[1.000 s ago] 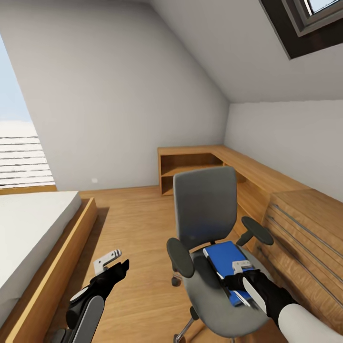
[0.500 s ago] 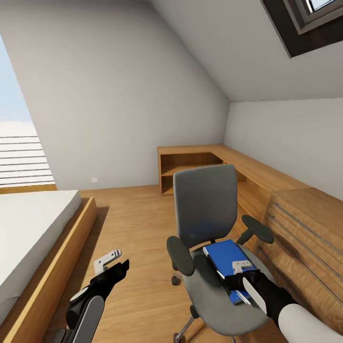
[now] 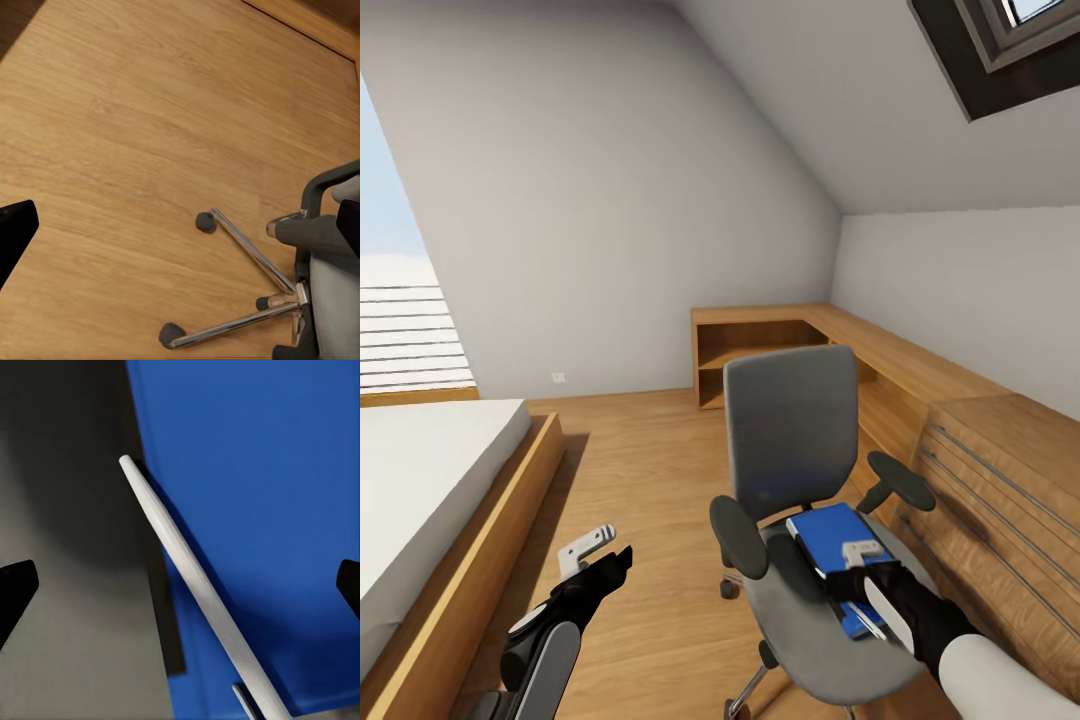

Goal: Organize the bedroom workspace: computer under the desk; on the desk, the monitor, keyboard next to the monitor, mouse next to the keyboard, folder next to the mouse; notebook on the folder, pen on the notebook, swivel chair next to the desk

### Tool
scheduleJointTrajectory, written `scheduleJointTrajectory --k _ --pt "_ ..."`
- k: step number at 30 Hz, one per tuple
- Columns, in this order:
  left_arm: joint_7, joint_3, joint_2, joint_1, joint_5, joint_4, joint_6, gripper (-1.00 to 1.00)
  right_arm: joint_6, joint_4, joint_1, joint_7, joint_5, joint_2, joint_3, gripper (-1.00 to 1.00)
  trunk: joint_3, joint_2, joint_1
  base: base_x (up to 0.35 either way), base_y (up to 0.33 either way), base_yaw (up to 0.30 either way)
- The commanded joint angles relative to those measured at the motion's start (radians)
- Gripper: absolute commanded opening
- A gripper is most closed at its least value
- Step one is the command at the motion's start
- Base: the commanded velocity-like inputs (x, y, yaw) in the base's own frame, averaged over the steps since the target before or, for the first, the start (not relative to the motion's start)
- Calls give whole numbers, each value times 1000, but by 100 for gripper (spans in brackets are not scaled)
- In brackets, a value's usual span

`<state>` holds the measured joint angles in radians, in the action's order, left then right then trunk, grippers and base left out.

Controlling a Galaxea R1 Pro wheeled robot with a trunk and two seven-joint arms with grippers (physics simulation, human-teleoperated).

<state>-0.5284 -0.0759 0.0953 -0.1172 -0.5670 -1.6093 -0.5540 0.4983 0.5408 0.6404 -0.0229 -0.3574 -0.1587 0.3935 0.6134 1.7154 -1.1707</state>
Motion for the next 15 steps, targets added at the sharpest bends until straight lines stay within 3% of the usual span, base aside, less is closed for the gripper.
scheduleJointTrajectory --k 1,15 --pt "-10 -1 0 -1 -11 -1 -1 100 4 5 1 -2 1 -1 5 100 1 1 0 0 0 0" --pt "-10 -1 0 1 -11 -1 -1 100 5 22 1 -2 2 -1 5 100 1 1 0 0 0 0"
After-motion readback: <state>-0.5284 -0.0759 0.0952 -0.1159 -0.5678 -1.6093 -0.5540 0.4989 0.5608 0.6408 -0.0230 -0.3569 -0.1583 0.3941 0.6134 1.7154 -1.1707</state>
